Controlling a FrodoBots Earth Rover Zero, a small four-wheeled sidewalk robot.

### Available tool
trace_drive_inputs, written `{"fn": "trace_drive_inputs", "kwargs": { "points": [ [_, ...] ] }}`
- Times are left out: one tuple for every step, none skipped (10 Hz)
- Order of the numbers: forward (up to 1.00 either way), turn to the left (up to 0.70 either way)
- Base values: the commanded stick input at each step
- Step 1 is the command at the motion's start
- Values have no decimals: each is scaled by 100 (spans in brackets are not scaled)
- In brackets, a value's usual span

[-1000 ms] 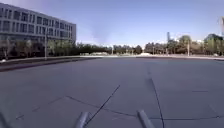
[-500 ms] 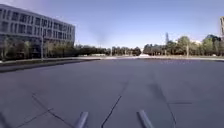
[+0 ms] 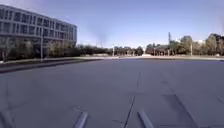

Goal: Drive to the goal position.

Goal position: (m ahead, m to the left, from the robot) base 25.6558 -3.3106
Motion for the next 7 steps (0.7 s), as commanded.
{"fn": "trace_drive_inputs", "kwargs": {
  "points": [
    [100,-27],
    [100,-27],
    [100,-27],
    [100,-4],
    [100,0],
    [100,0],
    [100,0]
  ]
}}
